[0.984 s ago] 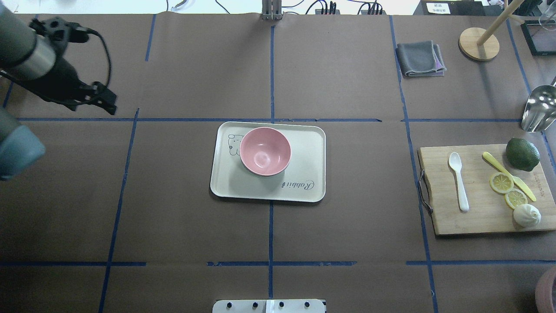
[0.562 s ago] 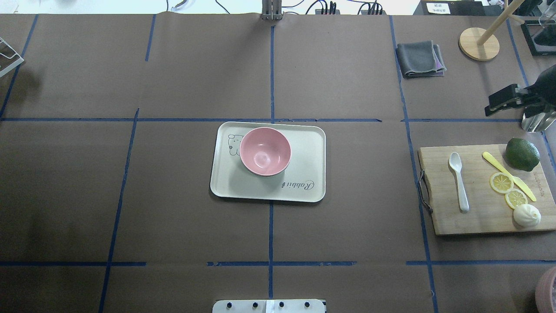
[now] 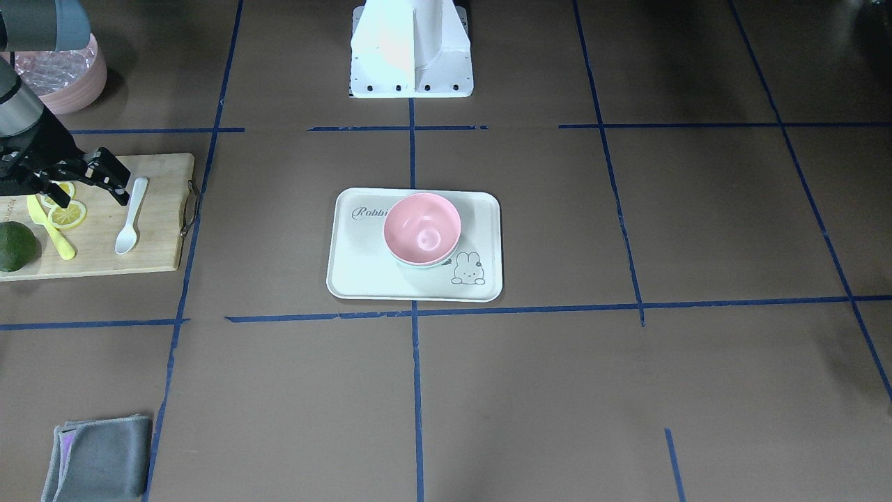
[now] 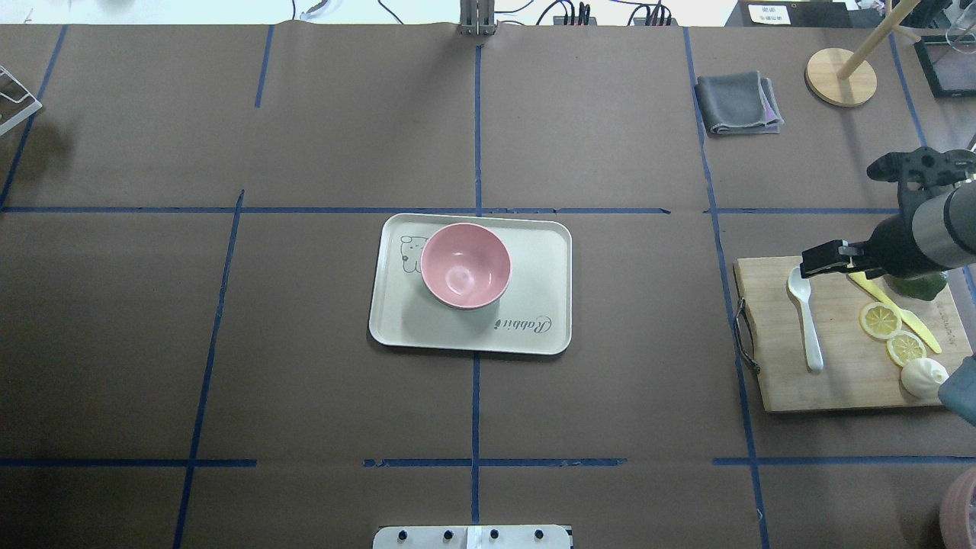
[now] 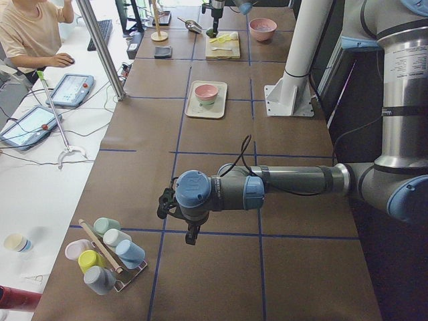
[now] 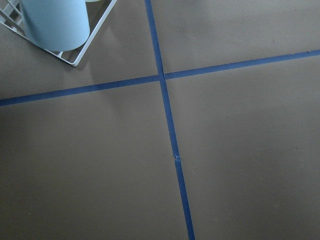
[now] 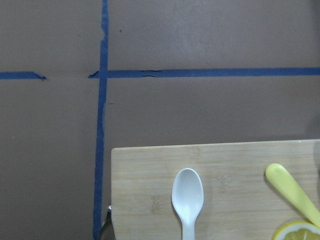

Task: Stack pink bowl on green and place spoon
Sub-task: 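Move the right gripper over the white spoon on the cutting board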

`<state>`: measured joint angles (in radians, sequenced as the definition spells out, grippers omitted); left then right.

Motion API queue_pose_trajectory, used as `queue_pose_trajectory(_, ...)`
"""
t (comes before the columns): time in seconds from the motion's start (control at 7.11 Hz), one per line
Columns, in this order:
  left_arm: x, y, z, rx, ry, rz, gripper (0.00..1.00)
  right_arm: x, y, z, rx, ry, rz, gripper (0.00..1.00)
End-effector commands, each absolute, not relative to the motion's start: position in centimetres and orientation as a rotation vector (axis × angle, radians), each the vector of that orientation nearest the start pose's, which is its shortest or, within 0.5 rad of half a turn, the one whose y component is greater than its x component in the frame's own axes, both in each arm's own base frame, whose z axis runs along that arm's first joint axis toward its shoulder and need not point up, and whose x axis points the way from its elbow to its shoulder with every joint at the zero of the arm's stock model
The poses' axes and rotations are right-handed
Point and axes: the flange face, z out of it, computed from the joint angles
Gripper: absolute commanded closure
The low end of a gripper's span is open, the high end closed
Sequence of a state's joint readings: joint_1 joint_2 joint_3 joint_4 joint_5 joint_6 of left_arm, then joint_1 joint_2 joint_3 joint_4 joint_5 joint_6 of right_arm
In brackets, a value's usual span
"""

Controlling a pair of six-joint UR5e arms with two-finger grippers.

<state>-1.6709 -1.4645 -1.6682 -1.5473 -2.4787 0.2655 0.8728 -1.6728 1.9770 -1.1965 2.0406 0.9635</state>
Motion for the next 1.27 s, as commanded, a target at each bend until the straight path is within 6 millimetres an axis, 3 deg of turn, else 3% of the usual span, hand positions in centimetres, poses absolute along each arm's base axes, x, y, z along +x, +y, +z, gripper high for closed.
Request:
queue_pose_trajectory(0.0, -9.9, -43.6, 65.4, 0.135, 0.899, 0.139, 0.0, -28.1, -38.1, 48.4, 0.095, -0.754, 0.168, 0.11)
queue_pose_trajectory(0.28, -10.0, -43.6, 65.3, 0.138, 0.902, 0.138, 0.0, -27.3, -37.3, 50.7, 0.081, -0.714, 0.144, 0.25)
queue_pose_trajectory(0.84, -10.0, -43.5, 65.1, 0.144, 0.901, 0.144, 0.0, -28.2, -37.9, 53.7, 0.109, -0.719, 0.068, 0.36)
queue_pose_trajectory(1.12, -10.1, -43.5, 65.1, 0.146, 0.901, 0.141, 0.0, -28.2, -37.9, 53.6, 0.103, -0.724, 0.069, 0.44)
